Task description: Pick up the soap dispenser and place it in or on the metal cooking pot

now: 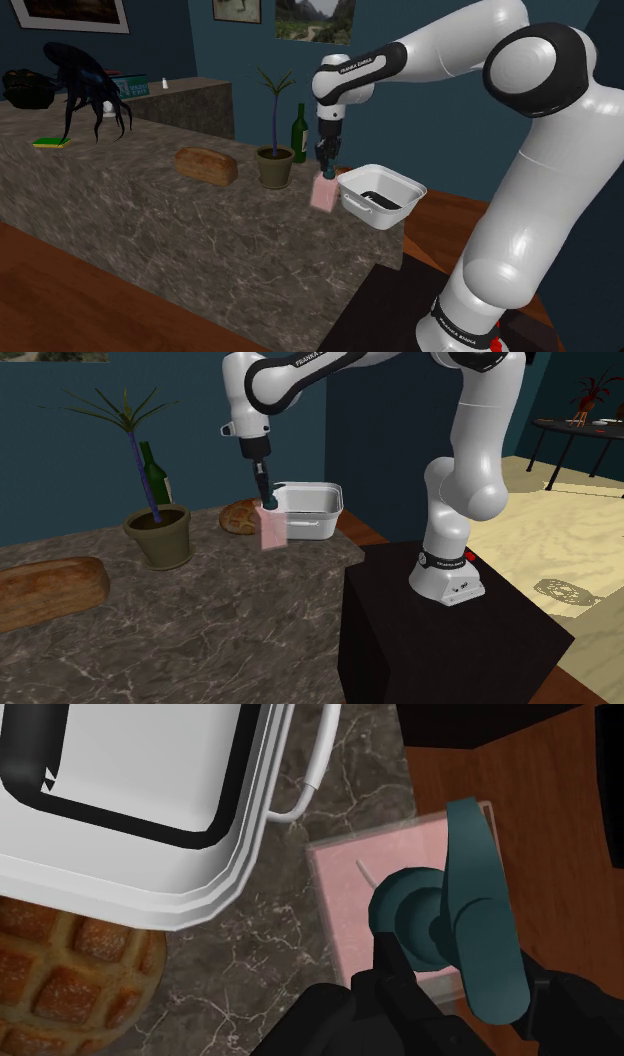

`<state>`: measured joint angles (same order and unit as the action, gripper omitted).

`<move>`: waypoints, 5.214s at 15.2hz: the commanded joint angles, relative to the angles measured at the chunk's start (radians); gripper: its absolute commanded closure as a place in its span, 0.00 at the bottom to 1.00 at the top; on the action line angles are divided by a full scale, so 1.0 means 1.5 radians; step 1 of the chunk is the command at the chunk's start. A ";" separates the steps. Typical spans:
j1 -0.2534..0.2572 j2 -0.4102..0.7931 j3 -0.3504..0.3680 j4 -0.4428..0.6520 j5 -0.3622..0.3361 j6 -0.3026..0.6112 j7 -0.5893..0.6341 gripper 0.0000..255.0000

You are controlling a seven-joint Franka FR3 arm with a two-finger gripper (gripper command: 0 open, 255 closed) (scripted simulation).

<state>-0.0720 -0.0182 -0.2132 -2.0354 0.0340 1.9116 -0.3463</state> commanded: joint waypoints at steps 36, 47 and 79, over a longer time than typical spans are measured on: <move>-0.074 -0.050 -0.085 0.246 -0.037 -0.296 -0.149 1.00; -0.130 -0.029 -0.153 0.293 -0.047 -0.321 -0.275 1.00; -0.131 -0.052 -0.153 0.059 -0.058 -0.108 -0.264 0.00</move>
<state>-0.2680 -0.0960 -0.4428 -1.9476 -0.0524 1.7488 -0.7427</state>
